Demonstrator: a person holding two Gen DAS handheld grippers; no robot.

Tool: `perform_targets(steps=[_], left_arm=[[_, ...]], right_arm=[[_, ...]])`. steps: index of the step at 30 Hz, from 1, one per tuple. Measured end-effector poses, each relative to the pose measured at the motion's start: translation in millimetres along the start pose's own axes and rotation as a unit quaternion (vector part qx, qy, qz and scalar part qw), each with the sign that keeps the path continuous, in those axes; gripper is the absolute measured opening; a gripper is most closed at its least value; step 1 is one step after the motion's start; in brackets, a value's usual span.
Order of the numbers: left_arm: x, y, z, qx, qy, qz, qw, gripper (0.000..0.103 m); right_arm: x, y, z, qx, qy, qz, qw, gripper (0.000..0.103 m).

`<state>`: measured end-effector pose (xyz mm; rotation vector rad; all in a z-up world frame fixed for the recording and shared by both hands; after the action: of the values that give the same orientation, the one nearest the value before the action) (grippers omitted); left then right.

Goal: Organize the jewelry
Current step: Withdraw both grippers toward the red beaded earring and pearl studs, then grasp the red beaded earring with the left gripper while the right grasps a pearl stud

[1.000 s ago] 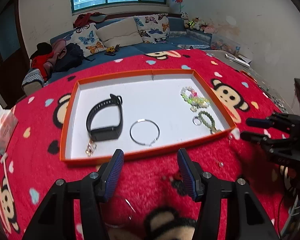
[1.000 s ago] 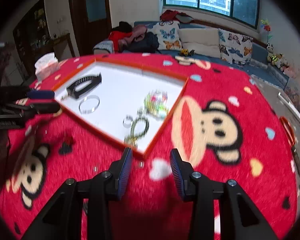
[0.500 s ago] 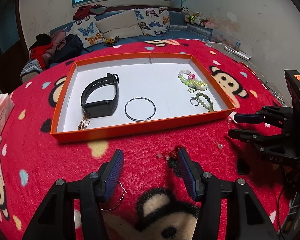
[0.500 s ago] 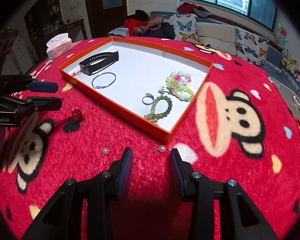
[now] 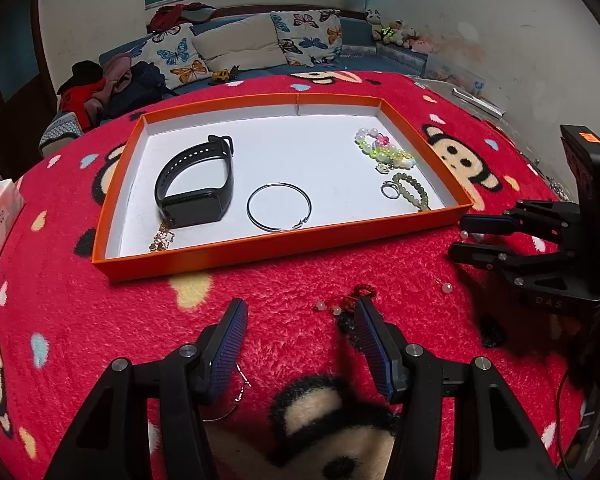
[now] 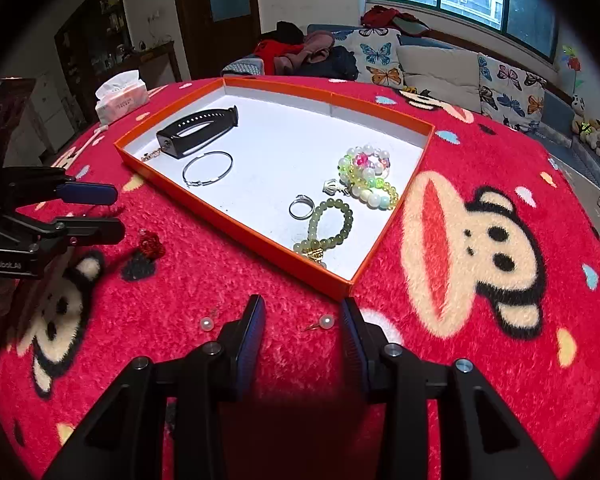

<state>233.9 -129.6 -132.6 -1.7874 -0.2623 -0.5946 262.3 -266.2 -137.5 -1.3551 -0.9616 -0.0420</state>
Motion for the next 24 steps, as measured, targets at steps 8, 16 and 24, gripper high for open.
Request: perform_targets(steps=[8, 16, 24], left_arm=[[-1.6, 1.9, 0.4, 0.004, -0.001, 0.002, 1.0000, 0.060], [-3.2, 4.1, 2.8, 0.004, -0.001, 0.004, 1.0000, 0.060], [-3.9, 3.4, 1.5, 0.004, 0.002, 0.003, 1.0000, 0.060]], right_arm=[[-2.9, -0.4, 5.8, 0.015, -0.038, 0.002, 0.999, 0.043], [-10.2, -5.4, 14.0, 0.021, -0.066, 0.018, 0.997, 0.043], [-11.7, -6.1, 4.6, -0.008, -0.013, 0.019, 1.000, 0.040]])
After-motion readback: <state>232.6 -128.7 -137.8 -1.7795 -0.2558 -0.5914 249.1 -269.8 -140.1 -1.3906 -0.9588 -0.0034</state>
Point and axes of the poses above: each gripper's, at about its wrist camera, not at the fingertips, and y roughly the way its jaws point, z to its left, x to its top, the point moved 10 cm from there along y, roughly the way its jaws point, and after that the axes turned 12 degrees about -y, right-handed, at the moved point
